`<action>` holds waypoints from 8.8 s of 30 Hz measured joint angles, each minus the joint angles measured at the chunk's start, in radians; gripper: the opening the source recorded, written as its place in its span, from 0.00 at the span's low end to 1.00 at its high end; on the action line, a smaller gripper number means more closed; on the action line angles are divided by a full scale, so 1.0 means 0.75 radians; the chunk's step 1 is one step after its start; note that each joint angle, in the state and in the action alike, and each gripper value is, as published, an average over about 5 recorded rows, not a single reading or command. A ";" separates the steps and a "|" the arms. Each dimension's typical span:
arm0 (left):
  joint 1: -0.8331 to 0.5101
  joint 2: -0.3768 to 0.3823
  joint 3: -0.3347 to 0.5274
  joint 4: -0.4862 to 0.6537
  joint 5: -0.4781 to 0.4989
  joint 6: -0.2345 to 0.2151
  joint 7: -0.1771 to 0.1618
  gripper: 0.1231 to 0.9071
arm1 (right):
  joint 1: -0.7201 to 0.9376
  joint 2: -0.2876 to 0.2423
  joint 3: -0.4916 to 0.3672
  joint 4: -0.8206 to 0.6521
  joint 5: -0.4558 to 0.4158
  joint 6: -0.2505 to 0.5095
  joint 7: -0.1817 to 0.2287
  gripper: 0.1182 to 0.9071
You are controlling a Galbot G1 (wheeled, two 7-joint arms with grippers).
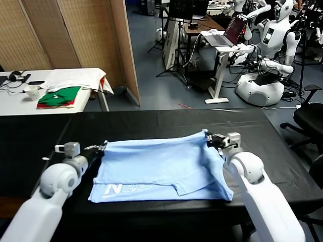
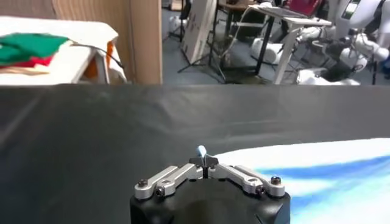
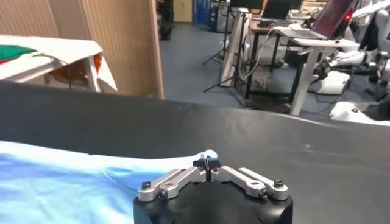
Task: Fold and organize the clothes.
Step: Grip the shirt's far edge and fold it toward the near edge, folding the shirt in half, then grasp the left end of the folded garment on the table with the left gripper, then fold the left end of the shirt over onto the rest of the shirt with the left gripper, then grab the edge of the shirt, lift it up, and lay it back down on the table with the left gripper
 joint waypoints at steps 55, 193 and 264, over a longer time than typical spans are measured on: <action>0.248 -0.225 -0.085 -0.084 0.236 -0.035 0.064 1.00 | -0.052 0.199 0.086 -0.124 0.049 0.125 0.075 0.90; 0.398 -0.705 0.224 -0.289 0.328 -0.306 0.089 0.09 | -0.501 0.428 0.324 0.191 -0.014 0.390 -0.021 1.00; 0.497 -0.767 -0.175 -0.041 0.223 -0.548 0.230 0.73 | -0.322 0.291 -0.025 0.194 -0.027 0.352 -0.087 1.00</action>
